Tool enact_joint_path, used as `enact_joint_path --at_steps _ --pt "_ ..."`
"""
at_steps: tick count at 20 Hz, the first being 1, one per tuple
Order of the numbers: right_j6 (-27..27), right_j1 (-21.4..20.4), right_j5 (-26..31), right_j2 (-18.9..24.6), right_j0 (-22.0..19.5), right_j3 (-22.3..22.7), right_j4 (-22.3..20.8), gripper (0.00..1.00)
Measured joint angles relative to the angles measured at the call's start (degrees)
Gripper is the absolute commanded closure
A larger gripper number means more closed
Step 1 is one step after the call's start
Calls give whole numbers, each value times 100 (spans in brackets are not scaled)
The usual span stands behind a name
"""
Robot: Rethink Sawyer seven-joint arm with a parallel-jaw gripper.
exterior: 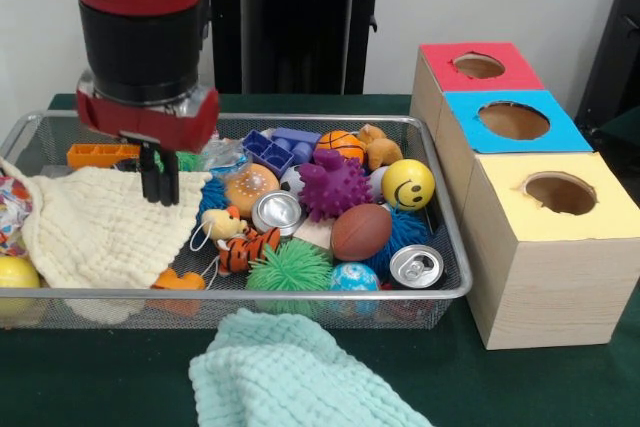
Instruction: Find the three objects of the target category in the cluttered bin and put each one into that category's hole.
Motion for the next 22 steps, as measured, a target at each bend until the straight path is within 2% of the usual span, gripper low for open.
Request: enact_joint_path --at_steps 5,15,22 --pt "0 -130 -76 -50 -76 17 34 100" --pt "0 468 -692 -81 -509 -75 22 100" --pt "0 778 -1088 -119 -724 107 -5 100"
